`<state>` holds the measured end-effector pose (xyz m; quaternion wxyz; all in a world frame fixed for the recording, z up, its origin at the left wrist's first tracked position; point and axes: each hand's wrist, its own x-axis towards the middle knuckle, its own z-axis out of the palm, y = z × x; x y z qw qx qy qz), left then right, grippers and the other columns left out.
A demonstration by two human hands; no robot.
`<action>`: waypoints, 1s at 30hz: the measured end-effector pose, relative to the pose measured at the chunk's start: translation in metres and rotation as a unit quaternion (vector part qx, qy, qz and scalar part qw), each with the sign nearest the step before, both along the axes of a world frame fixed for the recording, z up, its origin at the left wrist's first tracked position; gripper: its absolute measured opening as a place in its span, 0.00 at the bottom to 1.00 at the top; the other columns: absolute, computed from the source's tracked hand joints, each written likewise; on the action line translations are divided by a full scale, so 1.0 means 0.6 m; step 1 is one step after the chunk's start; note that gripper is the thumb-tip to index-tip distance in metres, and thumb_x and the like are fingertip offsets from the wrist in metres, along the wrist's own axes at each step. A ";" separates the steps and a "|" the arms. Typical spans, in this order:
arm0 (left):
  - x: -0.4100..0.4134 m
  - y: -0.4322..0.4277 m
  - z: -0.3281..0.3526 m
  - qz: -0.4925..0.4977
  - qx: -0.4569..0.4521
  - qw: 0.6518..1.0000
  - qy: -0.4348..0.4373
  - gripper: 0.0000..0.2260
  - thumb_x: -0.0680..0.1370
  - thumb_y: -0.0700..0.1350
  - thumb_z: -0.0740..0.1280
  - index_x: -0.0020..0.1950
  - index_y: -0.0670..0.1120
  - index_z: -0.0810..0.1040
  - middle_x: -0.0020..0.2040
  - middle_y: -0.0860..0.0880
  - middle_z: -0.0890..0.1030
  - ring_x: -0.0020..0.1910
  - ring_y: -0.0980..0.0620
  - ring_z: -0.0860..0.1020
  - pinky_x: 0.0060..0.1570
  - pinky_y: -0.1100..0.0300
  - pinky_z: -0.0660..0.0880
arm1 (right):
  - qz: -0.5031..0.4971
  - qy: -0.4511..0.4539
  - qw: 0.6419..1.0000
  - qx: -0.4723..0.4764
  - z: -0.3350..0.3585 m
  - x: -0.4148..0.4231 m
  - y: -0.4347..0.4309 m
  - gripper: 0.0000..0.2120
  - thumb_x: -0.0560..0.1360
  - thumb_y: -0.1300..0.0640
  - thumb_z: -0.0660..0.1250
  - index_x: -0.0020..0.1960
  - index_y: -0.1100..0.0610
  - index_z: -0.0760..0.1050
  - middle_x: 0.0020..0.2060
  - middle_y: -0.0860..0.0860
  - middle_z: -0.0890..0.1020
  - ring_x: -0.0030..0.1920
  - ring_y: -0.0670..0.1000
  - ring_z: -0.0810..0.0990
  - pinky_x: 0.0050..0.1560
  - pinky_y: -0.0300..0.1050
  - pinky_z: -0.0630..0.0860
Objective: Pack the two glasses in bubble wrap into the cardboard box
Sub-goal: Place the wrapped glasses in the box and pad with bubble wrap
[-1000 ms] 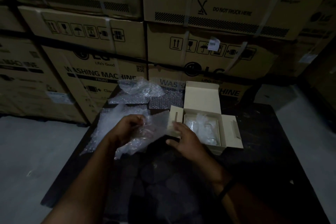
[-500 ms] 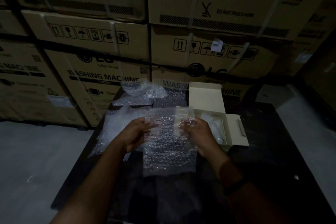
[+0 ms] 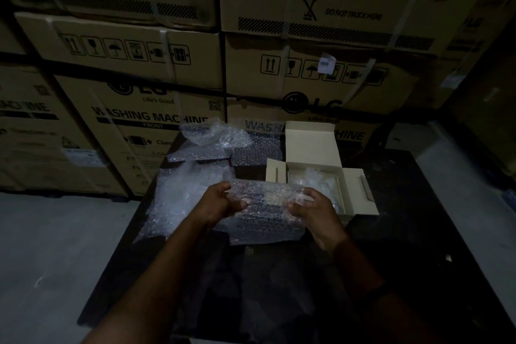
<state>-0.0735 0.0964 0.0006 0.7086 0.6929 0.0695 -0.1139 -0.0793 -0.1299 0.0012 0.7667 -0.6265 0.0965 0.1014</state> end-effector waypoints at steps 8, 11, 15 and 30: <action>0.014 -0.004 0.014 0.093 0.055 0.990 -0.092 0.26 0.71 0.31 0.72 0.64 0.49 0.71 0.34 0.39 0.80 0.28 0.51 0.78 0.30 0.60 0.77 | -0.006 -0.055 0.995 -0.082 -0.001 0.007 0.004 0.32 0.71 0.71 0.70 0.67 0.46 0.66 0.47 0.58 0.82 0.44 0.52 0.82 0.39 0.40 0.80; 0.018 0.000 0.019 0.076 0.089 0.987 -0.112 0.18 0.71 0.31 0.71 0.61 0.37 0.77 0.34 0.42 0.79 0.27 0.56 0.77 0.29 0.64 0.75 | -0.015 -0.077 0.991 -0.112 0.006 0.019 0.012 0.23 0.73 0.71 0.68 0.63 0.53 0.72 0.43 0.54 0.81 0.42 0.50 0.80 0.37 0.36 0.78; 0.024 -0.001 0.028 0.047 0.100 0.988 -0.109 0.23 0.68 0.28 0.72 0.63 0.35 0.76 0.51 0.43 0.81 0.40 0.56 0.79 0.38 0.68 0.77 | -0.005 -0.114 0.978 -0.174 0.016 0.043 0.016 0.13 0.74 0.68 0.67 0.55 0.56 0.77 0.47 0.53 0.81 0.42 0.45 0.79 0.40 0.32 0.76; 0.032 0.010 0.025 0.087 0.196 0.959 -0.183 0.07 0.73 0.37 0.73 0.50 0.41 0.83 0.47 0.47 0.83 0.44 0.55 0.80 0.42 0.66 0.75 | 0.046 -0.143 0.923 -0.354 0.021 0.053 0.036 0.10 0.74 0.62 0.69 0.55 0.58 0.80 0.50 0.51 0.80 0.50 0.49 0.78 0.49 0.33 0.69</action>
